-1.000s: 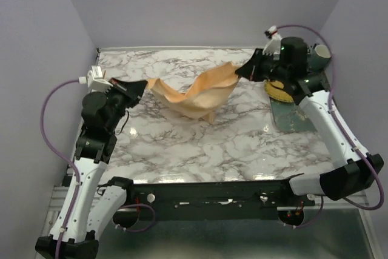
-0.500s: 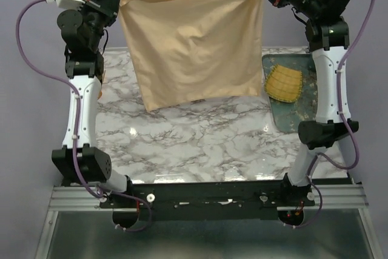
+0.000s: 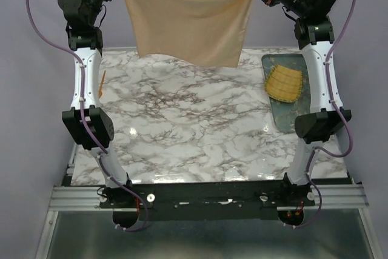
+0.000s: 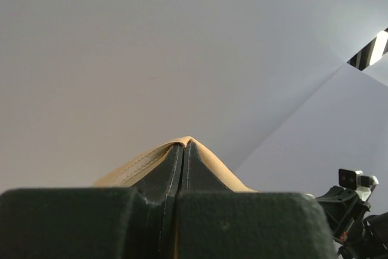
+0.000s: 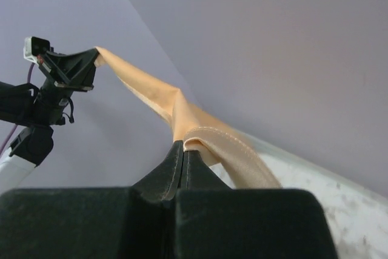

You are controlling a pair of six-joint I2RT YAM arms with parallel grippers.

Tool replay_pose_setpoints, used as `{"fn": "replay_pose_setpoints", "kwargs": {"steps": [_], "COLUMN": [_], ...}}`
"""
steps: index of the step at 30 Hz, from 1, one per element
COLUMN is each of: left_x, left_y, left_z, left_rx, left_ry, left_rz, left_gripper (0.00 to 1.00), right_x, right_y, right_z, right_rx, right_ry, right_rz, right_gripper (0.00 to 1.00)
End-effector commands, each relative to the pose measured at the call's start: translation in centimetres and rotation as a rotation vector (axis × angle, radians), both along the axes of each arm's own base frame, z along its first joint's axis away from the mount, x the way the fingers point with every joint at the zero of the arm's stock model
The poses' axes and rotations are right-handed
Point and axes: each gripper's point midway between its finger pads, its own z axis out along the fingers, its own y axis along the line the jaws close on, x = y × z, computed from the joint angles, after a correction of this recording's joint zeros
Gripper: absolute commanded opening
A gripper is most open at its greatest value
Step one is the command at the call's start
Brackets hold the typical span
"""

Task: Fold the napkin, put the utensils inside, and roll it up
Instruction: Flatten the napkin out

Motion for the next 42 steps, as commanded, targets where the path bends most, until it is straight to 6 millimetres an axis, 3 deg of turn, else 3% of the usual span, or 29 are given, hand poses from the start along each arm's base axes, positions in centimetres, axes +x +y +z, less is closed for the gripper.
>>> {"fn": "replay_pose_setpoints", "kwargs": {"steps": [1, 2, 3, 4, 5, 6, 8, 9, 10, 11, 12, 14, 15, 17, 18, 20, 22, 24, 25, 27, 28, 29, 30, 32, 33, 35, 38, 40, 42], "left_x": [-4.5, -4.7, -4.1, -6.6, -7.3, -9.3, -10.9, -11.8, -13.9, -15.1, -16.5, -19.6, -21.4, -23.6, -25.3, -26.6, -28.8, -29.7, -30.8, -31.0, -31.1, -31.1, -30.6, -30.4, -29.8, -29.2, -28.6, -26.9, -25.4], "left_y": [-1.7, -1.9, -2.0, -2.2, -2.2, -2.0, -1.2, -0.7, -0.1, -0.2, -0.5, 0.2, 0.2, 0.4, 0.1, 0.3, 1.0, 1.8, 2.2, 2.6, 2.3, 2.4, 2.7, 3.1, 3.2, 3.5, 4.2, 3.9, 2.0], "left_z": [-0.3, -1.4, -5.6, -5.1, -6.9, -10.4, -15.6, -19.8, -22.2, -24.1, -28.1, -31.1, -36.0, -39.1, -42.8, -44.7, -47.6, -48.3, -48.6, -47.5, -46.6, -46.0, -43.9, -42.5, -40.6, -39.5, -38.4, -38.8, -39.1], "left_rx": [0.062, 0.067, 0.058, 0.071, 0.069, 0.057, 0.127, 0.142, 0.148, 0.172, 0.188, 0.188, 0.165, 0.141, 0.082, 0.053, 0.034, 0.042, 0.048, 0.074, 0.081, 0.109, 0.127, 0.198, 0.215, 0.21, 0.247, 0.282, 0.292], "left_ry": [-0.017, 0.017, 0.121, 0.119, 0.17, 0.257, 0.393, 0.506, 0.618, 0.659, 0.744, 0.819, 0.929, 0.982, 1.08, 1.119, 1.253, 1.298, 1.339, 1.321, 1.294, 1.279, 1.225, 1.212, 1.17, 1.143, 1.102, 1.053, 1.04], "left_rz": [-0.075, -0.084, -0.095, -0.082, -0.064, -0.033, 0.049, 0.083, 0.129, 0.124, 0.108, 0.17, 0.179, 0.21, 0.208, 0.228, 0.291, 0.346, 0.368, 0.379, 0.361, 0.364, 0.372, 0.377, 0.375, 0.393, 0.429, 0.385, 0.257], "left_gripper": [0.0, 0.0, 0.0, 0.0, 0.0, 0.0, 0.0, 0.0, 0.0, 0.0, 0.0, 0.0, 0.0, 0.0, 0.0, 0.0, 0.0, 0.0, 0.06, 0.4, 0.42, 0.5, 0.62, 0.95, 0.99, 0.99, 0.99, 0.9, 0.71], "right_x": [-3.2, -2.6, -5.2, -6.0, -7.2, -9.4, -12.0, -13.5, -16.6, -18.1, -19.9, -24.0, -24.8, -26.9, -27.3, -28.9, -29.8, -30.8, -31.0, -30.7, -30.4, -30.4, -31.1, -30.5, -30.9, -29.9, -27.4, -26.1, -23.9], "right_y": [0.6, 0.8, 0.6, 0.7, 0.7, 0.6, 0.8, 1.0, 1.6, 1.9, 2.0, 2.6, 2.4, 1.8, 1.5, 0.8, 0.3, -0.9, -1.4, -2.8, -3.1, -3.1, -3.3, -4.4, -5.1, -6.3, -5.4, -5.4, -3.3], "right_z": [-2.3, -6.9, -6.4, -8.0, -10.1, -13.7, -18.3, -20.5, -24.3, -26.2, -28.2, -32.7, -34.4, -39.2, -40.6, -44.4, -46.0, -47.8, -48.0, -47.2, -46.5, -45.9, -45.8, -44.0, -43.8, -42.9, -42.4, -42.2, -41.4], "right_rx": [-0.019, -0.039, -0.047, -0.05, -0.055, -0.062, -0.084, -0.101, -0.13, -0.162, -0.174, -0.194, -0.201, -0.227, -0.233, -0.237, -0.245, -0.263, -0.275, -0.286, -0.287, -0.283, -0.3, -0.339, -0.388, -0.426, -0.453, -0.476, -0.426], "right_ry": [0.073, 0.18, 0.19, 0.235, 0.288, 0.384, 0.479, 0.538, 0.611, 0.635, 0.69, 0.795, 0.832, 0.947, 0.981, 1.089, 1.147, 1.217, 1.229, 1.201, 1.166, 1.149, 1.165, 1.124, 1.121, 1.071, 0.984, 1.001, 0.928], "right_rz": [0.082, 0.087, 0.084, 0.077, 0.084, 0.094, 0.105, 0.114, 0.14, 0.152, 0.169, 0.215, 0.2, 0.173, 0.158, 0.123, 0.095, 0.009, -0.026, -0.134, -0.152, -0.153, -0.147, -0.213, -0.233, -0.302, -0.256, -0.268, -0.184], "right_gripper": [0.01, 0.01, 0.01, 0.01, 0.01, 0.01, 0.01, 0.01, 0.01, 0.01, 0.01, 0.01, 0.01, 0.01, 0.01, 0.01, 0.02, 0.09, 0.29, 0.39, 0.54, 0.6, 0.61, 0.66, 0.68, 0.78, 0.79, 0.79, 0.79]}}
